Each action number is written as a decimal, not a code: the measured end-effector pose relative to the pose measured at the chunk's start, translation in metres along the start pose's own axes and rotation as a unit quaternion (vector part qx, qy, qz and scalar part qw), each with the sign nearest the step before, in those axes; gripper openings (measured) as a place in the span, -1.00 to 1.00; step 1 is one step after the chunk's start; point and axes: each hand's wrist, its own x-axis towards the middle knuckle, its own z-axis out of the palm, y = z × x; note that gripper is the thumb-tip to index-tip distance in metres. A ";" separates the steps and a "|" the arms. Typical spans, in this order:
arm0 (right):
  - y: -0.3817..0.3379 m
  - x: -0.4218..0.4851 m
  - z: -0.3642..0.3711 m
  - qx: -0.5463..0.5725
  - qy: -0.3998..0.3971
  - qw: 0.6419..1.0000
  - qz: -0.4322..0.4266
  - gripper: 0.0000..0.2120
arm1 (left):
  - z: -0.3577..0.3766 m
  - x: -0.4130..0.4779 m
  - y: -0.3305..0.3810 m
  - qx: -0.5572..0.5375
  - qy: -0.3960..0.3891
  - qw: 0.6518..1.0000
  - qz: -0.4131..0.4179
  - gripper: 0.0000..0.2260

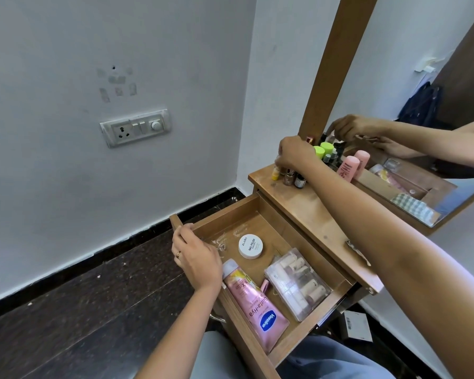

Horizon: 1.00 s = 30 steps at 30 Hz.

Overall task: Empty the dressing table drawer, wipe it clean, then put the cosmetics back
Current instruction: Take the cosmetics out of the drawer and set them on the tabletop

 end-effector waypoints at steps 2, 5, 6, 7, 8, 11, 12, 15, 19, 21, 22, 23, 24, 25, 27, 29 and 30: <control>-0.002 -0.005 -0.008 -0.024 0.010 1.000 0.004 -0.74 | 0.000 0.000 0.000 -0.001 0.003 1.000 0.001 -0.65; -0.013 -0.025 -0.026 -0.041 0.085 0.995 -0.010 -0.75 | -0.001 0.000 0.001 -0.005 0.005 1.000 0.000 -0.65; -0.020 -0.036 -0.028 -0.017 0.116 0.993 -0.029 -0.77 | -0.001 0.001 0.002 -0.008 0.005 1.000 -0.001 -0.65; -0.028 -0.050 -0.025 0.023 0.128 0.990 -0.055 -0.79 | -0.001 0.001 0.002 -0.010 0.004 1.000 -0.002 -0.65; -0.037 -0.064 -0.016 0.062 0.107 0.989 -0.085 -0.81 | -0.001 0.001 0.002 -0.010 0.003 1.000 -0.004 -0.65; -0.059 -0.108 0.040 0.123 -0.103 0.972 -0.171 -0.87 | -0.002 0.000 0.002 -0.010 0.003 1.000 -0.006 -0.65; -0.062 -0.119 0.061 0.136 -0.174 0.959 -0.175 -0.87 | -0.003 -0.001 0.003 -0.010 0.005 1.000 -0.006 -0.65; -0.063 -0.142 0.107 0.190 -0.274 0.930 -0.155 -0.82 | -0.004 -0.002 0.005 -0.003 0.009 1.000 -0.004 -0.66; -0.062 -0.157 0.135 0.213 -0.329 0.907 -0.155 -0.74 | -0.005 -0.002 0.007 0.000 0.007 1.000 -0.003 -0.67; -0.060 -0.159 0.137 0.231 -0.347 0.896 -0.156 -0.72 | -0.005 -0.002 0.006 0.004 0.008 1.000 -0.003 -0.68; -0.059 -0.159 0.136 0.250 -0.356 0.888 -0.148 -0.73 | -0.004 -0.002 0.006 0.005 0.008 1.000 -0.004 -0.68; -0.058 -0.161 0.133 0.272 -0.363 0.881 -0.136 -0.76 | -0.004 -0.002 0.006 0.006 0.007 1.000 -0.007 -0.68; -0.057 -0.162 0.131 0.294 -0.365 0.875 -0.124 -0.79 | -0.004 -0.002 0.006 0.007 0.006 1.000 -0.008 -0.68; -0.056 -0.164 0.128 0.310 -0.367 0.870 -0.112 -0.81 | -0.004 -0.002 0.006 0.009 0.006 1.000 -0.006 -0.68; -0.055 -0.165 0.125 0.326 -0.370 0.863 -0.111 -0.77 | -0.003 -0.001 0.005 0.011 0.008 1.000 -0.002 -0.69; -0.054 -0.168 0.124 0.326 -0.368 0.862 -0.121 -0.82 | -0.002 -0.001 0.004 0.012 0.009 1.000 -0.001 -0.69; -0.053 -0.170 0.124 0.333 -0.367 0.859 -0.128 -0.84 | -0.001 -0.001 0.004 0.013 0.009 1.000 -0.001 -0.68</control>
